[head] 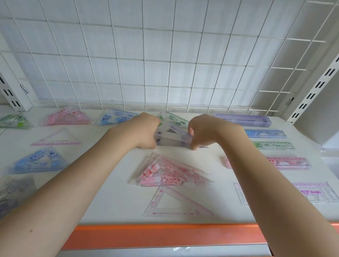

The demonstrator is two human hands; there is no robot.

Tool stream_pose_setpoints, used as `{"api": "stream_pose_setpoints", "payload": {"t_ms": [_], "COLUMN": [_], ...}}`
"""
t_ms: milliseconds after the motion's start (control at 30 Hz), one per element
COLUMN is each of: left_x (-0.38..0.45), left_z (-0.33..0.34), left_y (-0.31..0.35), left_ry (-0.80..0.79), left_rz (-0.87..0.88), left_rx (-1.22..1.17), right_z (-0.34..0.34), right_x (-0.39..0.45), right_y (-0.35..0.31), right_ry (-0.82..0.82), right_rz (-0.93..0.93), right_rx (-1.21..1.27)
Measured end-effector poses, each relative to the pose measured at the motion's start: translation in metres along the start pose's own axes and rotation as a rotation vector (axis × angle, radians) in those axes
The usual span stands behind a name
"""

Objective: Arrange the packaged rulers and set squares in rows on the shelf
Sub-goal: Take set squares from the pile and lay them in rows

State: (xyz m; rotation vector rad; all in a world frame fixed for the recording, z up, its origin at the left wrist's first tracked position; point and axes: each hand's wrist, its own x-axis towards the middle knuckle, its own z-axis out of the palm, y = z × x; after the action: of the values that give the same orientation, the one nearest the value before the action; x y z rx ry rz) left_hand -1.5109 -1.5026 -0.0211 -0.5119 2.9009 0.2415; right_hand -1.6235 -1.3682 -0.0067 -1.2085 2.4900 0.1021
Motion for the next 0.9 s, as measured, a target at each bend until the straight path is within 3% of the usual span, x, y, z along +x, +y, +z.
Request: {"api": "stream_pose_setpoints", "payload": {"t_ms": [433, 900], "left_x": [0.005, 0.01], "left_z": [0.001, -0.001], "left_y": [0.003, 0.012], "left_ry": [0.029, -0.02], "left_rz": [-0.017, 0.01], "left_rx": [0.079, -0.047], "right_z": [-0.002, -0.003], "right_x": [0.009, 0.015], "right_y": [-0.008, -0.019], "right_ry": [-0.017, -0.052], "right_rz": [-0.032, -0.076], "right_rx": [-0.059, -0.039]}}
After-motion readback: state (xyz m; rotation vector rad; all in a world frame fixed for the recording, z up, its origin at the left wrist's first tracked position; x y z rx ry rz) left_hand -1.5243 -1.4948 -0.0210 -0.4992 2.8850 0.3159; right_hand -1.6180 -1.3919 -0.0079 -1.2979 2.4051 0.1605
